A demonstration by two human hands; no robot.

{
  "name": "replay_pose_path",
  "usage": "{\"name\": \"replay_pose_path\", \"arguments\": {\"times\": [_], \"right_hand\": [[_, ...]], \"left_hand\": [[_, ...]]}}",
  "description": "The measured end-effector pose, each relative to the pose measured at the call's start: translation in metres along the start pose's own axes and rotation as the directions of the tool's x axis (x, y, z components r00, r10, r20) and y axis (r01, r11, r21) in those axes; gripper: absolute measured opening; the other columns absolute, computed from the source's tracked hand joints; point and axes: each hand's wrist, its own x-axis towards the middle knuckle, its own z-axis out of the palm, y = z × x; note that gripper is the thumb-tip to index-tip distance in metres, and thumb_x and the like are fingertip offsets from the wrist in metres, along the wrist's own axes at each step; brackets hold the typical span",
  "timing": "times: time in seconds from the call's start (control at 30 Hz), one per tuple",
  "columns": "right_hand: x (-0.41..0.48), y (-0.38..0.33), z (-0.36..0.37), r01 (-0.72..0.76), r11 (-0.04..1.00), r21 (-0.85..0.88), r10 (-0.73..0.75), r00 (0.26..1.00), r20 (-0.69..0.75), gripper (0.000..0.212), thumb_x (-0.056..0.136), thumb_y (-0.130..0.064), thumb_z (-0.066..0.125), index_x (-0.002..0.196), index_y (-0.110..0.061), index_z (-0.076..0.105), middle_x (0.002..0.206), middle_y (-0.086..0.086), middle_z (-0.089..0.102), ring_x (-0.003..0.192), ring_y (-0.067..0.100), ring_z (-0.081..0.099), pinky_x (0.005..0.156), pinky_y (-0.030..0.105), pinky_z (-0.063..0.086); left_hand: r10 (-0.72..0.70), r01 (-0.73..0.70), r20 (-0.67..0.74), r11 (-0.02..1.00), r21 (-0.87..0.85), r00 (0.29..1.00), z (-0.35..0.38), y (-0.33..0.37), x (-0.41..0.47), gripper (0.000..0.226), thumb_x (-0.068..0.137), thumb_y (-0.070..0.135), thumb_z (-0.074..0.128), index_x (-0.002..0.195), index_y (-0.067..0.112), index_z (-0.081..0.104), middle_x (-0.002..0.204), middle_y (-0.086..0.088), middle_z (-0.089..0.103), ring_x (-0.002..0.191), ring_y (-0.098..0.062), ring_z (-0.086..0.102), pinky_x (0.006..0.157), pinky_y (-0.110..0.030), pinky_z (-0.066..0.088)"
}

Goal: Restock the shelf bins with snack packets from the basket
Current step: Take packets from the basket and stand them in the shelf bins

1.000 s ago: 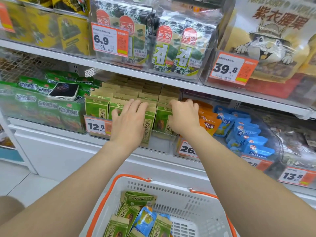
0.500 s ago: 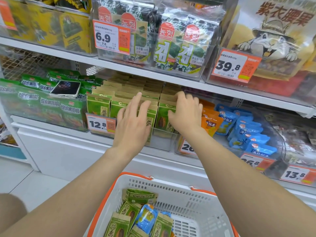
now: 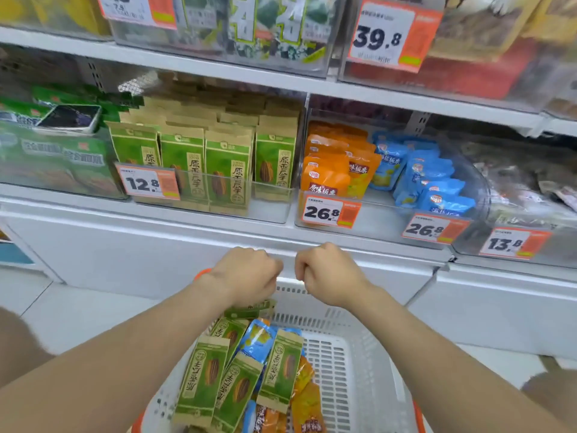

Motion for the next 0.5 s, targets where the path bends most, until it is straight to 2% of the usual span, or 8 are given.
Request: {"name": "replay_pose_path", "arguments": {"times": [0.07, 0.13, 0.27, 0.3, 0.37, 0.43, 0.5], "right_hand": [[-0.007, 0.018, 0.019, -0.094, 0.995, 0.033, 0.089, 0.988, 0.126, 0.032, 0.079, -0.009, 0.046, 0.083, -0.032, 0.068, 0.096, 0.000, 0.071, 0.098, 0.028, 0.063, 0.081, 0.040, 0.056], [-0.013, 0.033, 0.038, -0.146, 0.988, 0.050, 0.134, 0.972, 0.193, 0.033, 0.083, -0.007, 0.048, 0.086, -0.031, 0.072, 0.103, -0.001, 0.072, 0.103, 0.026, 0.064, 0.086, 0.039, 0.056], [-0.024, 0.054, 0.077, -0.218, 0.973, 0.083, 0.190, 0.947, 0.260, 0.032, 0.091, -0.007, 0.049, 0.100, -0.020, 0.075, 0.109, 0.006, 0.071, 0.100, 0.030, 0.067, 0.083, 0.038, 0.057], [-0.026, 0.057, 0.088, -0.218, 0.974, 0.063, 0.191, 0.937, 0.293, 0.030, 0.092, -0.007, 0.049, 0.104, -0.019, 0.074, 0.111, 0.007, 0.070, 0.101, 0.030, 0.067, 0.084, 0.038, 0.056], [-0.028, 0.061, 0.108, -0.219, 0.975, 0.028, 0.194, 0.912, 0.361, 0.027, 0.094, -0.008, 0.052, 0.110, -0.019, 0.071, 0.115, 0.007, 0.067, 0.104, 0.030, 0.064, 0.088, 0.039, 0.056], [-0.028, 0.061, 0.126, -0.215, 0.977, -0.002, 0.198, 0.894, 0.403, 0.025, 0.094, -0.009, 0.056, 0.112, -0.019, 0.069, 0.116, 0.007, 0.066, 0.104, 0.029, 0.063, 0.091, 0.041, 0.055], [-0.025, 0.062, 0.139, -0.216, 0.976, -0.011, 0.199, 0.877, 0.438, 0.024, 0.094, -0.009, 0.056, 0.111, -0.017, 0.070, 0.114, 0.008, 0.067, 0.102, 0.029, 0.063, 0.092, 0.045, 0.057]], "left_hand": [[0.053, -0.063, 0.142, 0.995, 0.071, 0.988, 0.016, 0.016, 0.000, 0.022, 0.099, 0.030, 0.047, 0.108, 0.020, 0.065, 0.106, -0.009, 0.070, 0.094, -0.036, 0.067, 0.068, -0.037, 0.046], [0.087, -0.115, 0.277, 0.990, 0.086, 0.957, 0.032, 0.029, 0.001, 0.025, 0.101, 0.028, 0.047, 0.114, 0.018, 0.066, 0.111, -0.010, 0.069, 0.097, -0.035, 0.067, 0.070, -0.038, 0.045], [0.082, -0.129, 0.517, 0.990, 0.054, 0.852, 0.068, 0.039, 0.005, 0.029, 0.103, 0.014, 0.047, 0.126, 0.016, 0.064, 0.117, -0.006, 0.067, 0.092, -0.028, 0.064, 0.070, -0.041, 0.053], [0.078, -0.121, 0.562, 0.992, 0.041, 0.824, 0.078, 0.040, 0.005, 0.035, 0.102, 0.008, 0.047, 0.131, 0.016, 0.063, 0.123, -0.006, 0.066, 0.096, -0.027, 0.065, 0.073, -0.042, 0.056], [0.090, -0.121, 0.596, 0.993, 0.012, 0.798, 0.094, 0.038, 0.005, 0.048, 0.100, 0.003, 0.049, 0.145, 0.016, 0.055, 0.145, -0.007, 0.055, 0.118, -0.028, 0.062, 0.087, -0.040, 0.056], [0.110, -0.127, 0.556, 0.992, -0.008, 0.824, 0.106, 0.036, 0.005, 0.058, 0.100, 0.004, 0.052, 0.156, 0.016, 0.043, 0.165, -0.008, 0.033, 0.139, -0.029, 0.049, 0.103, -0.040, 0.050], [0.119, -0.131, 0.548, 0.991, -0.018, 0.828, 0.121, 0.033, 0.007, 0.069, 0.099, 0.003, 0.053, 0.163, 0.015, 0.030, 0.173, -0.007, 0.017, 0.147, -0.029, 0.041, 0.112, -0.042, 0.046]]}}
